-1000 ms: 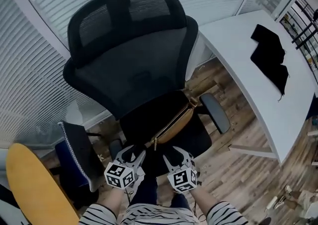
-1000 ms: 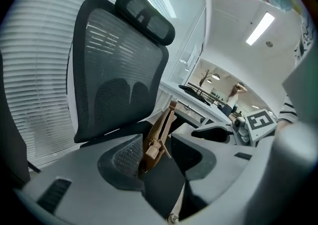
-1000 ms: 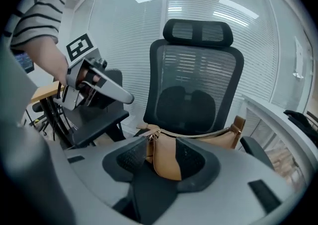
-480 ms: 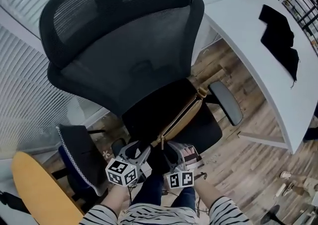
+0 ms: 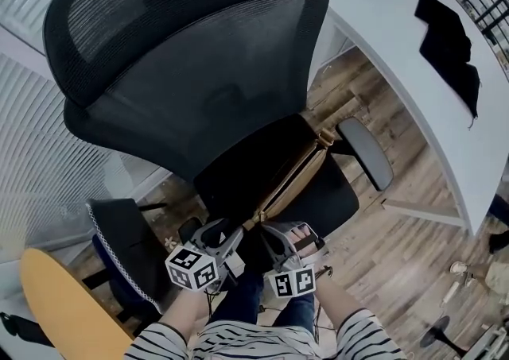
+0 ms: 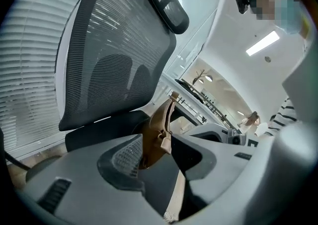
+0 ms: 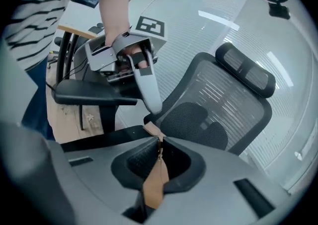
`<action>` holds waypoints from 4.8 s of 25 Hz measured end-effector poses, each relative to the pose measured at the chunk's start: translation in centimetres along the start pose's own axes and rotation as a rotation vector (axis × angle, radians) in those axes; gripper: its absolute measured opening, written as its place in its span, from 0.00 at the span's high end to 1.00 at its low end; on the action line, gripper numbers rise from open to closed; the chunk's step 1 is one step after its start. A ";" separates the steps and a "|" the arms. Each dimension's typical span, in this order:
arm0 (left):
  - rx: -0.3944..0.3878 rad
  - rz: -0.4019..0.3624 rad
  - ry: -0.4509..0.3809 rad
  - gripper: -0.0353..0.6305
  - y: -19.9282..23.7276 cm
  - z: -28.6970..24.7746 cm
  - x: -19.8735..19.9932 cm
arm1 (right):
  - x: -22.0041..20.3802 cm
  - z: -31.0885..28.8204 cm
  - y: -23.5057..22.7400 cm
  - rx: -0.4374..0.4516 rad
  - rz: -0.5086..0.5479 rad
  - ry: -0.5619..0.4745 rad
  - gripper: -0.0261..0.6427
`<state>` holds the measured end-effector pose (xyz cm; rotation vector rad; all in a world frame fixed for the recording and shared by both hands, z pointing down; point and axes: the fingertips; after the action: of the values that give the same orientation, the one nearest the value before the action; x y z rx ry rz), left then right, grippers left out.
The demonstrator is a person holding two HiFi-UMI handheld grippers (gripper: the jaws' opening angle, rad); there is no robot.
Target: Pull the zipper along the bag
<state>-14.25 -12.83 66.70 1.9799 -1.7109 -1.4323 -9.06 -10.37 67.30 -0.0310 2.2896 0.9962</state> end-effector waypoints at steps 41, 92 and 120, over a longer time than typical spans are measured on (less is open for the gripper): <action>-0.111 0.317 0.032 0.88 -1.4 -3.2 -2.2 | -6.9 -2.5 -4.1 0.285 -1.130 0.119 0.91; 0.106 0.309 0.008 0.88 -1.4 -3.6 -2.3 | -15.4 -3.0 -12.4 0.003 -0.823 0.325 0.91; 0.132 0.308 0.005 0.88 -1.4 -3.4 -2.8 | -17.8 -0.8 -17.4 -0.104 -0.721 0.360 0.91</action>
<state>-10.49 -11.56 69.11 1.6789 -2.0471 -1.2373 9.24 -27.26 66.37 -1.0725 2.2393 0.7502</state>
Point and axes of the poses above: the fingertips, and each gripper's own axes: z backward along the fingers, y to its left, x out of its top, and after that the axes turned 9 degrees about z, right-handed
